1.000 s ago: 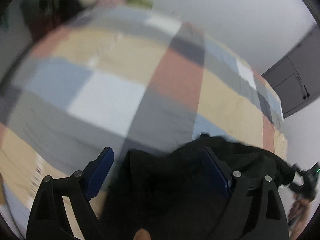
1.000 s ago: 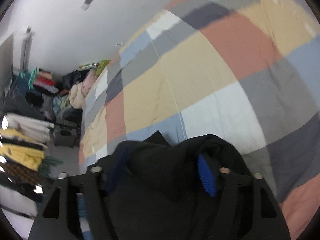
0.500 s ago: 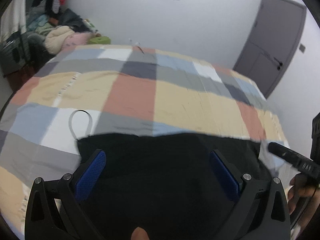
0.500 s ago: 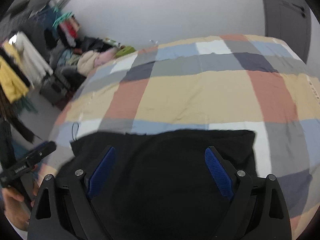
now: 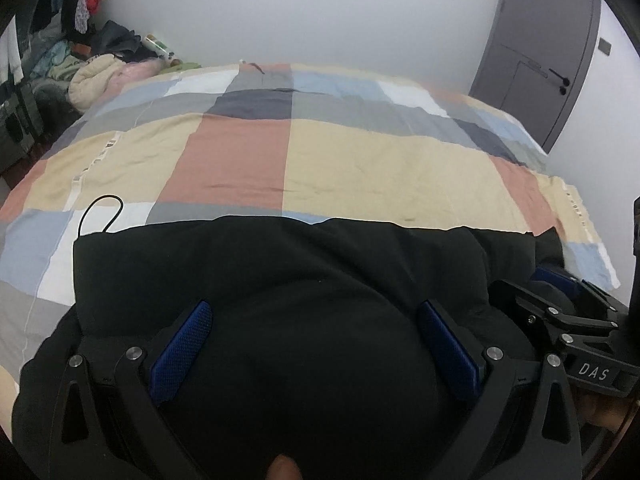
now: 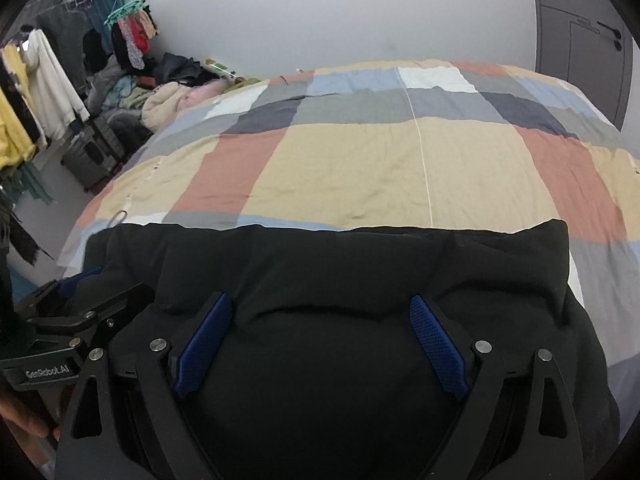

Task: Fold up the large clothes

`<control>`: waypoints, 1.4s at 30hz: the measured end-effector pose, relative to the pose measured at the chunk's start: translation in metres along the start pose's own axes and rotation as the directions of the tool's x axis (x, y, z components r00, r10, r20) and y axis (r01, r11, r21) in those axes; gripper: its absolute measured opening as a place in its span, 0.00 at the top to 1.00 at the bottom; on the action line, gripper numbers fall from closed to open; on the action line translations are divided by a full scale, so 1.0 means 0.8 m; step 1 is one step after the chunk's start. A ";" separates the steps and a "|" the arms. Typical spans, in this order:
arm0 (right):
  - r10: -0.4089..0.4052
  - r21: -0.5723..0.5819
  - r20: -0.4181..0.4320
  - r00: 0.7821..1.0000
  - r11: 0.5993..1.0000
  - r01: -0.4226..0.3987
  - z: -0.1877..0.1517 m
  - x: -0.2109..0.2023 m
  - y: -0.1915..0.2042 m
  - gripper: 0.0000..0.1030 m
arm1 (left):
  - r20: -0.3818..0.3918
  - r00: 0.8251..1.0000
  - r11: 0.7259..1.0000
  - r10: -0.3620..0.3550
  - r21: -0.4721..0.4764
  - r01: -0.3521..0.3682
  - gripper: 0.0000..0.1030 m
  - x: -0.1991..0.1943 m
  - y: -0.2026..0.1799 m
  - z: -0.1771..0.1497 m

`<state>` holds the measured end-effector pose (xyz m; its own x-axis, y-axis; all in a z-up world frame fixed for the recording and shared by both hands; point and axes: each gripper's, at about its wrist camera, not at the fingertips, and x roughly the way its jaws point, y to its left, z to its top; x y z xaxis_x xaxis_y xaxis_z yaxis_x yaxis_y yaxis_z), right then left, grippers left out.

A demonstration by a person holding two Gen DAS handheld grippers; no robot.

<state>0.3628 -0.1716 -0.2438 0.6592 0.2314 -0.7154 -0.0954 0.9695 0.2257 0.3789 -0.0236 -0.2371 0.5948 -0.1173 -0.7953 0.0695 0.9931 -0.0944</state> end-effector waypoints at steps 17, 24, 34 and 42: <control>-0.013 -0.013 0.020 1.000 1.000 0.014 -0.007 -0.004 -0.006 0.10 | 0.017 0.999 0.999 0.033 0.003 -0.033 0.00 -0.002 0.009 -0.004; -0.029 -0.059 0.083 0.996 0.998 0.034 -0.028 -0.080 -0.024 0.10 | 0.124 0.985 0.992 0.124 0.007 -0.125 0.00 -0.089 0.066 -0.034; -0.020 -0.086 0.069 0.997 0.996 0.026 -0.085 -0.091 -0.045 0.05 | 0.057 0.995 0.990 0.080 -0.123 -0.073 0.00 -0.073 0.130 -0.104; 0.031 -0.041 0.087 0.996 0.999 -0.028 -0.107 -0.089 -0.055 0.01 | 0.100 0.993 0.988 0.070 -0.142 -0.055 0.00 -0.076 0.134 -0.123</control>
<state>0.2558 -0.2236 -0.2595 0.7185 0.2535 -0.6477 -0.1442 0.9653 0.2178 0.2714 0.0901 -0.2574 0.6751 -0.0469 -0.7362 -0.0777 0.9879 -0.1341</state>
